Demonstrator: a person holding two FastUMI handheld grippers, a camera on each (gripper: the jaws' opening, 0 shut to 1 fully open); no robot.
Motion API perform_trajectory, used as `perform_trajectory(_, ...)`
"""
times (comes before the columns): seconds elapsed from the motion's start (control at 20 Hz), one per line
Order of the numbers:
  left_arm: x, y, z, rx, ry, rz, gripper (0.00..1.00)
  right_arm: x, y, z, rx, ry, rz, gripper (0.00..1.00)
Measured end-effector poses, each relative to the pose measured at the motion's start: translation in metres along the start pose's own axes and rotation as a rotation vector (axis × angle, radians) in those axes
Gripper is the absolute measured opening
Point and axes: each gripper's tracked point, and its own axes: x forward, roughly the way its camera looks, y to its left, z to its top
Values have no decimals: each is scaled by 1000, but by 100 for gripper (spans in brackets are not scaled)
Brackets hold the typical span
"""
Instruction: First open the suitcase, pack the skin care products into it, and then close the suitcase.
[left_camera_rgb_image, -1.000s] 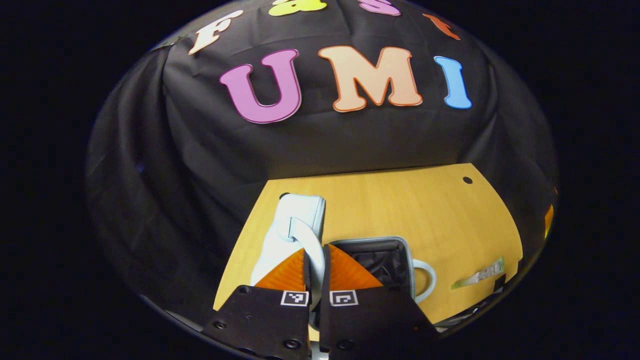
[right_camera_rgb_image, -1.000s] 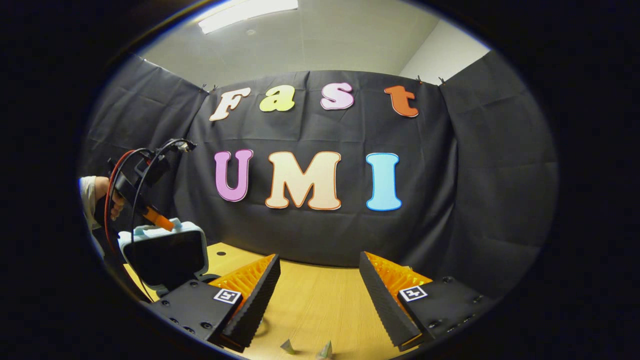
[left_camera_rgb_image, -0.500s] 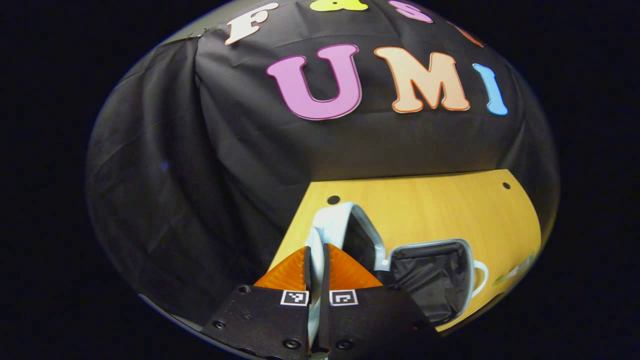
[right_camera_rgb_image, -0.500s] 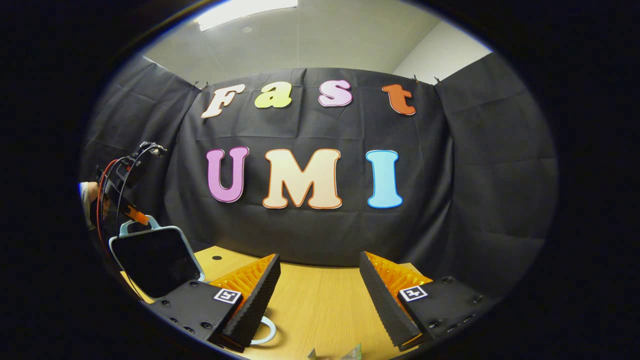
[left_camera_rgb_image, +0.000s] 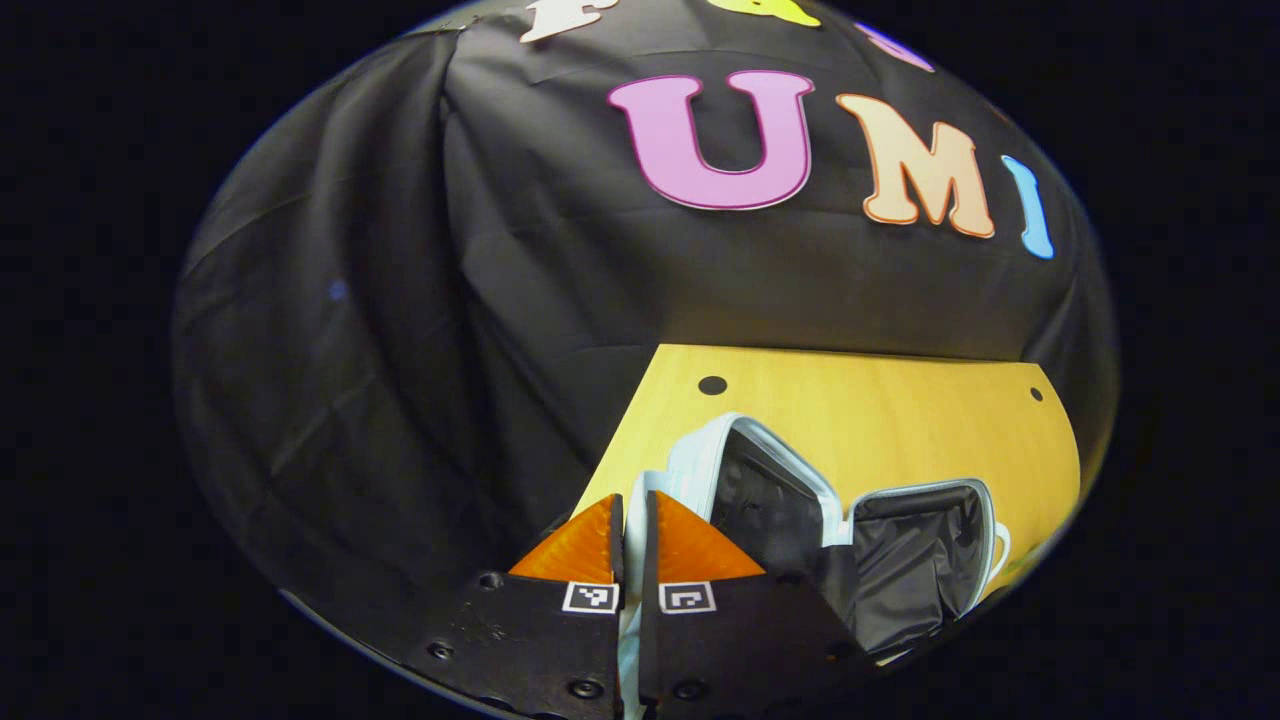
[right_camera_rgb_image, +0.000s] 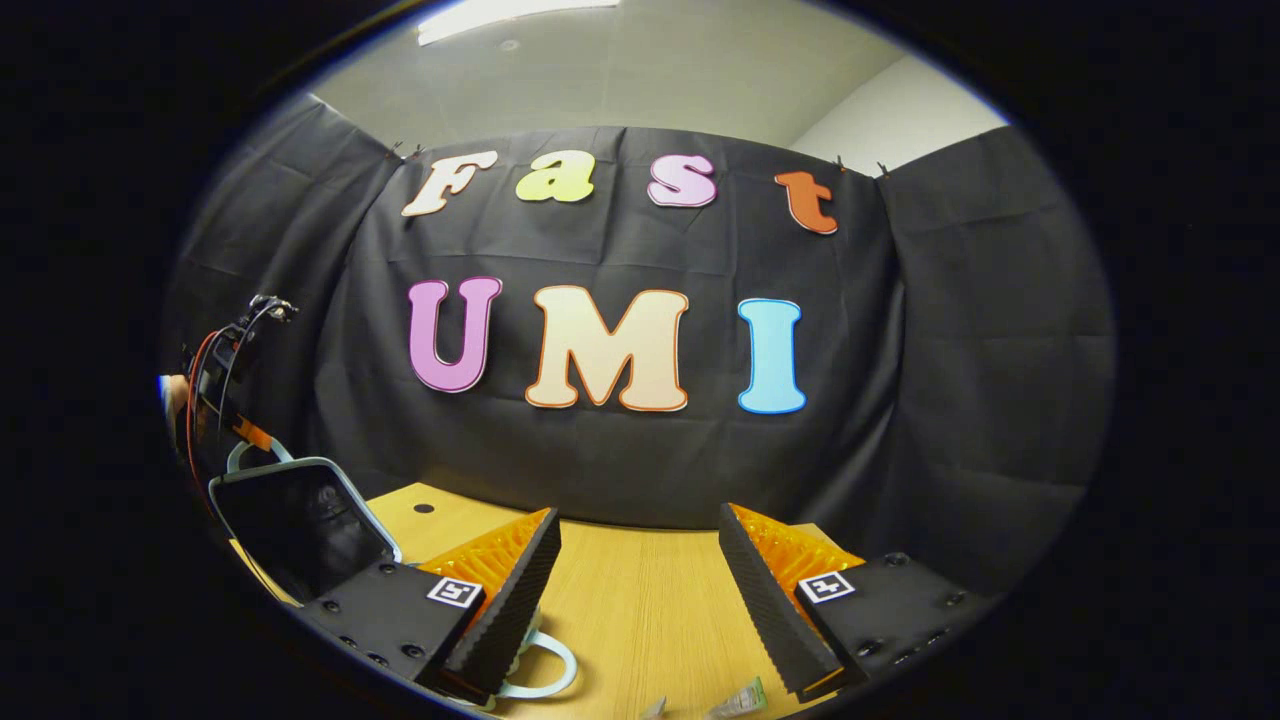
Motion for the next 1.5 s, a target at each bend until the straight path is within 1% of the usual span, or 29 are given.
perform_trajectory(0.15,26,12,-23,-5,34,30,0,-5,3,-6,-28,12,-10,98)
perform_trajectory(0.35,50,21,-45,-57,52,55,1,-9,-2,-11,-38,33,-31,98)
perform_trajectory(0.55,64,29,-74,-65,70,94,1,-8,-11,-17,-16,44,-57,98)
perform_trajectory(0.65,72,34,-86,-71,74,110,4,-6,-11,-22,-9,59,-57,98)
perform_trajectory(0.7,75,38,-93,-79,71,117,7,-5,-11,-24,-15,65,-56,99)
perform_trajectory(0.75,76,41,-96,-87,72,139,9,-4,-12,-24,-21,65,-54,100)
perform_trajectory(0.8,76,43,-98,-97,62,140,16,-4,-13,-22,-23,62,-51,99)
perform_trajectory(0.85,75,40,-95,-118,42,127,17,-4,-14,-21,-24,59,-49,99)
perform_trajectory(0.9,70,38,-89,-138,8,115,19,-3,-15,-19,-24,54,-42,100)
perform_trajectory(0.95,61,34,-80,-147,-27,112,19,-2,-16,-18,-26,46,-38,100)
perform_trajectory(1.0,53,29,-70,-147,-65,114,31,-1,-19,-17,-25,41,-34,98)
perform_trajectory(1.05,42,22,-60,-147,-106,117,40,0,-22,-17,-18,38,-25,100)
perform_trajectory(1.15,19,0,-36,-147,-192,105,67,2,-29,-17,-3,37,-2,99)
perform_trajectory(1.2,7,-15,-24,-143,-239,90,73,3,-37,-15,-6,31,-1,100)
perform_trajectory(1.25,-7,-35,-15,-137,-270,60,76,4,-46,-13,-10,29,-1,98)
perform_trajectory(1.3,-22,-56,-7,-124,-287,37,79,4,-53,-11,-6,27,6,100)
perform_trajectory(1.4,-41,-95,4,-97,-324,-7,88,3,-66,-4,1,8,16,99)
perform_trajectory(1.5,-58,-135,9,-104,-345,-63,88,1,-82,-1,0,-7,23,99)
